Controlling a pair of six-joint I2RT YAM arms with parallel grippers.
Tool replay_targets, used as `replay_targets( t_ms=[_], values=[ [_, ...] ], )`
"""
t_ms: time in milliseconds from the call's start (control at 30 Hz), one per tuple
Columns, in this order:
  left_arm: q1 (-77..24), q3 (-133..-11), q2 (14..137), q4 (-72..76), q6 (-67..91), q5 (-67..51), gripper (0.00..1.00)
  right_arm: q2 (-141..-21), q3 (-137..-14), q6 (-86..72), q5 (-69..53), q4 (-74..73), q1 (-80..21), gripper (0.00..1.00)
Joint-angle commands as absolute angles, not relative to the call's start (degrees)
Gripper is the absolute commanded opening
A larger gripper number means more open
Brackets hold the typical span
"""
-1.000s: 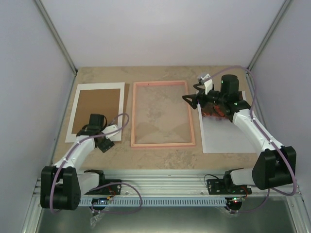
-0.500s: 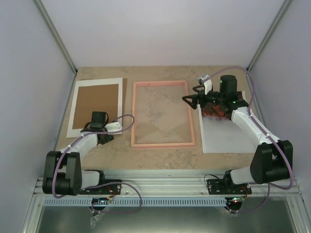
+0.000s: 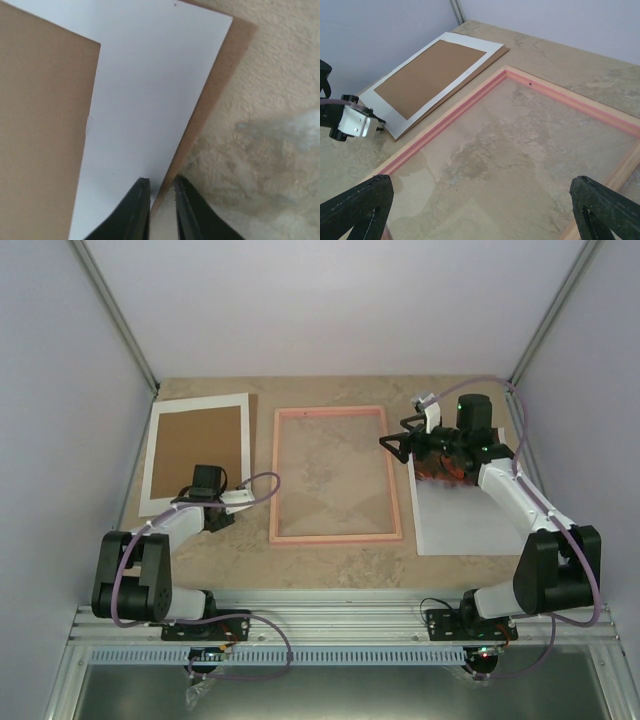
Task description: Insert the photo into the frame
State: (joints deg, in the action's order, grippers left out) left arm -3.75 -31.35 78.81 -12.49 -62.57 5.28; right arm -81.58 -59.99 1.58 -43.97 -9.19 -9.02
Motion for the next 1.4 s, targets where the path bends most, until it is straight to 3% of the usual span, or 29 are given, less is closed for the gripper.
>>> replay_targets(
  t_ms=[0,100,300,333,400,467,533,900,1367],
  values=[
    [-4.8,-29.3,77.2,-18.3,-62.3,2.5,0.13,-82.1,-59.6,0.9,-45.5,-8.0,-8.5,0.98],
    [-5.6,-29.3,74.7,-20.7,-62.2,1.1,0.01,-82.2,-59.6,0.7,-45.8,-7.9,-8.4,0.98],
    [-5.7,-34.2,73.0,-27.5,-57.8,-3.5,0.0,-82.1,-59.3,0.5,-46.5,-7.5,-8.3,0.98],
    [-5.7,-35.0,73.5,-27.5,-56.8,-3.5,0.1,-82.1,-59.4,0.4,-46.7,-7.4,-8.3,0.98],
    [-5.7,-35.7,74.3,-26.5,-55.2,-3.0,0.45,-82.3,-59.4,0.3,-46.9,-7.4,-8.3,0.98],
    [-5.8,-36.1,74.8,-24.1,-53.8,-1.5,0.73,-82.3,-59.5,0.3,-47.0,-7.6,-8.4,0.98],
    [-5.7,-36.3,75.1,-21.9,-52.7,-0.4,0.85,-82.1,-59.4,0.4,-46.8,-7.7,-8.3,0.98],
    [-10.6,-23.0,67.8,-5.8,-57.1,10.6,0.85,-82.8,-59.3,0.2,-46.9,-7.3,-7.7,0.98],
    [-15.3,-11.6,76.5,16.6,-66.2,16.9,0.6,-84.1,-59.5,-1.9,-46.3,-7.0,-6.7,0.98]
  ],
)
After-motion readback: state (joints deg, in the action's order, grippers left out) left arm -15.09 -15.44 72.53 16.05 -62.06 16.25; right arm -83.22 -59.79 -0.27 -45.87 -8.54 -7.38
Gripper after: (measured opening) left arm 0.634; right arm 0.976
